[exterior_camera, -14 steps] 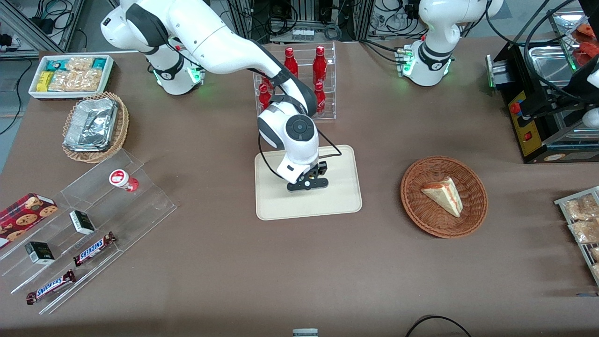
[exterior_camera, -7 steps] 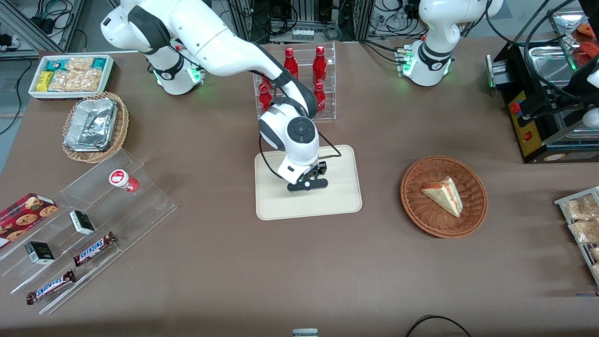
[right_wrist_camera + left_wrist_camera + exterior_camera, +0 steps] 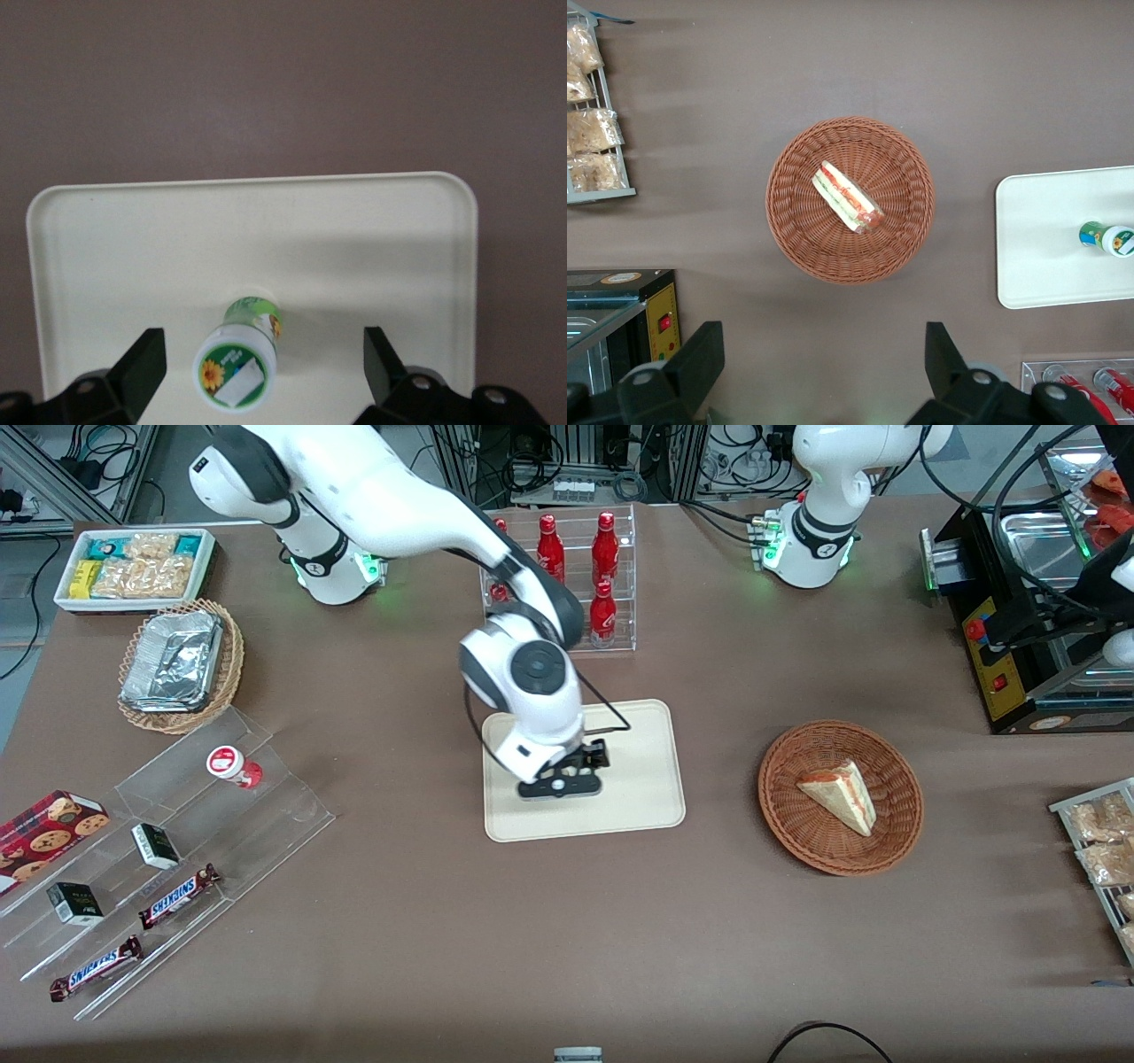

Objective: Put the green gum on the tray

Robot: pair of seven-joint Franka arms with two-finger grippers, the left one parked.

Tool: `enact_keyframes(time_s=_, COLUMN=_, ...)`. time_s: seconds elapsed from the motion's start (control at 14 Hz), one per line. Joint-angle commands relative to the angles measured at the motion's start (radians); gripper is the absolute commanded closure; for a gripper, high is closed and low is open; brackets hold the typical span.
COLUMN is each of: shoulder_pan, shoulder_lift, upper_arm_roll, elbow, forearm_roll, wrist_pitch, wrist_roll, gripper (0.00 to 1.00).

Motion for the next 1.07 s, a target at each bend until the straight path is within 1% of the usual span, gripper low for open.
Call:
enact_keyframes(time_s=0.0, shoulder_pan=-0.075, shoulder_lift=-0.203, upper_arm_roll=0.006, elbow=-0.066, forearm_roll=0.033, wrist_pitch=-0.17, wrist_roll=-0.1, gripper=0.01)
enact_keyframes(time_s=0.14, shoulder_pan=-0.147, shoulder_lift=-0.295, upper_arm_roll=0.006, elbow=-0.083, forearm_roll=0.033, wrist_pitch=-0.287, wrist_roll=-0.191, gripper=0.01)
enact_keyframes(time_s=0.29, shoulder_pan=-0.243, shoulder_lift=-0.381, upper_arm_roll=0.006, elbow=-0.1, forearm_roll=0.033, wrist_pitch=-0.402, wrist_roll=-0.29, gripper=0.01)
enact_keyframes(time_s=0.43, shoulder_pan=-0.311, shoulder_lift=-0.45, upper_arm_roll=0.006, elbow=-0.1, forearm_roll=0.023, wrist_pitch=-0.501, wrist_roll=-0.312, gripper=0.01)
enact_keyframes(time_s=0.79, shoulder_pan=-0.506, shoulder_lift=-0.557, upper_arm_roll=0.02, elbow=-0.098, forearm_roll=0.021, wrist_pitch=-0.657, wrist_roll=-0.337, gripper=0.01)
enact_keyframes(time_s=1.0, shoulder_pan=-0.604, shoulder_lift=-0.611, upper_arm_roll=0.017, elbow=-0.1, forearm_roll=0.02, wrist_pitch=-0.741, wrist_roll=-0.413, gripper=0.01)
